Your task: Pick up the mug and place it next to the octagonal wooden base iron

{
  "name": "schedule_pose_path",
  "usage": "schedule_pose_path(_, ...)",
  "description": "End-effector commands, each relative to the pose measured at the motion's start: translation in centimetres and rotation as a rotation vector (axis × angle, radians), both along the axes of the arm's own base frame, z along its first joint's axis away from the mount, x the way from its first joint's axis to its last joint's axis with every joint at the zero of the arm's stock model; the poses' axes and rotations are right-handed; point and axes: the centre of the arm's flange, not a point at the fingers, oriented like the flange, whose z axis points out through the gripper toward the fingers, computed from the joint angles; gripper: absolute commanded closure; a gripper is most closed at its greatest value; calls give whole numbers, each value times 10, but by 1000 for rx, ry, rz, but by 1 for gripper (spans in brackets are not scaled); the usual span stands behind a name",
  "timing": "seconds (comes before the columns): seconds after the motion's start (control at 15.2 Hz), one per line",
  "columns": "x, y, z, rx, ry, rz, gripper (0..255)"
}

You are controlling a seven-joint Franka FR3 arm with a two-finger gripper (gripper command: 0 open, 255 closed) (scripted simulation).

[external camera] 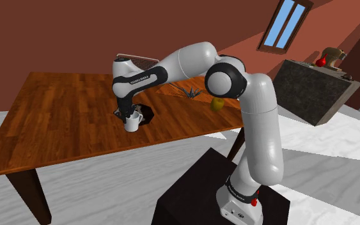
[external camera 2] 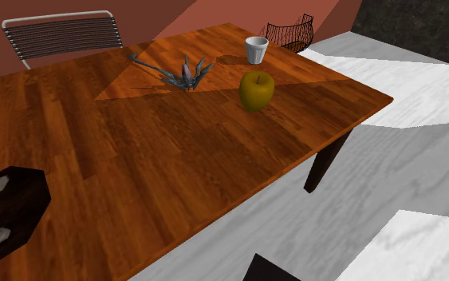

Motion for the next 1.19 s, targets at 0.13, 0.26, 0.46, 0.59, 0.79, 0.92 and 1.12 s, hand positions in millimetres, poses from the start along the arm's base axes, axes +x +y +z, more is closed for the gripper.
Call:
schedule_pose_path(0.13,0,-1,0,-1,0,-1,0)
schedule_pose_path(0.26,0,-1,0,-1,0,-1,0)
schedule_pose_path(0.46,1,0,13,-1,0,-1,0)
schedule_pose_path(0.59,2,2,39,-1,0,-1,0)
schedule_pose_path(0.79,2,3,50,-1,0,-1,0)
schedule_pose_path(0.92,2,3,50,-1,0,-1,0)
schedule_pose_path(1.12,2,3,50,-1,0,-1,0)
